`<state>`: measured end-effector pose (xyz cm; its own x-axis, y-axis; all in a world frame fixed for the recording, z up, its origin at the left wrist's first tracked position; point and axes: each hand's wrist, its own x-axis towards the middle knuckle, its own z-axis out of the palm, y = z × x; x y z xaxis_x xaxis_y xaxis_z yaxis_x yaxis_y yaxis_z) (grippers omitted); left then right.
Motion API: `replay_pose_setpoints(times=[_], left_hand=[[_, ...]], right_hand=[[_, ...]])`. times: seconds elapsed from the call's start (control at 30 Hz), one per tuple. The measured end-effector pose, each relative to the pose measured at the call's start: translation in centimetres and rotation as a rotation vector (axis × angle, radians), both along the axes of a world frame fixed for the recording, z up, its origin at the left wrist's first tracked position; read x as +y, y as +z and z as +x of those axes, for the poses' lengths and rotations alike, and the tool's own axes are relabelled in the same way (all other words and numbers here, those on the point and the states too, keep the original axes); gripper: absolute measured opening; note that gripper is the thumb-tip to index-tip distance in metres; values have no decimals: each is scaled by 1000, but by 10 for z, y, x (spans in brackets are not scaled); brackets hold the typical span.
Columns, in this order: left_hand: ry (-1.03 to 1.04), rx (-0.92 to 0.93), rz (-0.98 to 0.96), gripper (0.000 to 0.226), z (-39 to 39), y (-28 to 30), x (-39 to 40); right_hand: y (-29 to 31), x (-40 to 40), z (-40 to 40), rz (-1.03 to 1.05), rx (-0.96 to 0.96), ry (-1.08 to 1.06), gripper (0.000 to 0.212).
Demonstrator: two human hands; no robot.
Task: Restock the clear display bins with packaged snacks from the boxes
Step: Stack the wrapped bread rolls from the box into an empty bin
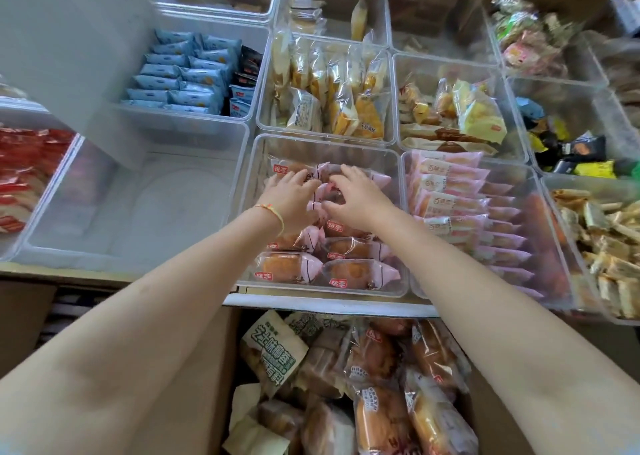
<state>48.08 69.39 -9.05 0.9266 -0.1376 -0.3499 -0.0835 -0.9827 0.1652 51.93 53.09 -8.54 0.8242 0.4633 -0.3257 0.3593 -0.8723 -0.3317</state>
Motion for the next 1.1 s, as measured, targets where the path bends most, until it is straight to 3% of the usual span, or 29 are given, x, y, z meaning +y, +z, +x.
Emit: replay_pose_setpoints(times=[0.07,0.1,0.2,0.27,0.37,0.5,0.53,0.6,0.7,0.77,0.83,0.97,1.03,1.1], left_hand=[[61,-110,-184,30,-21,36,-5],[110,-161,-292,27,-35,54,-8],[242,-337,-536,37,-85,94,-17],[248,-362,-637,35,-118,102,-22],[207,-203,-677,37,-161,90,-32],[246,102,-716,31,-196,69,-44],[249,124,-706,28,-202,66,-47],[203,-15,-623,25,-213,62,-54],[161,-392,-584,29,-234,62,-66],[137,-459,-600,28,-245,64,-77],[100,-313,-614,30,-250,59,-91],[99,16,-591,24,-245,38,-113],[120,127,-601,17,-242,34,-121],[149,221,-615,18,-241,29,-129]], right_hand=[[30,-6,-26,171,-5,-71,32],[47,-9,-43,251,12,-129,25],[95,-23,-97,458,137,-264,32],[116,-31,-133,517,306,-243,34],[114,-39,-178,370,612,-160,26],[88,-45,-215,34,800,-3,21],[83,-45,-221,-49,789,78,20],[76,-47,-230,-123,708,194,19],[76,-58,-236,125,466,7,13],[78,-77,-234,239,211,-116,19],[82,-102,-231,191,206,-137,15],[91,-131,-250,-129,659,8,36],[87,-136,-266,-236,731,52,49],[76,-140,-278,-293,743,54,42]])
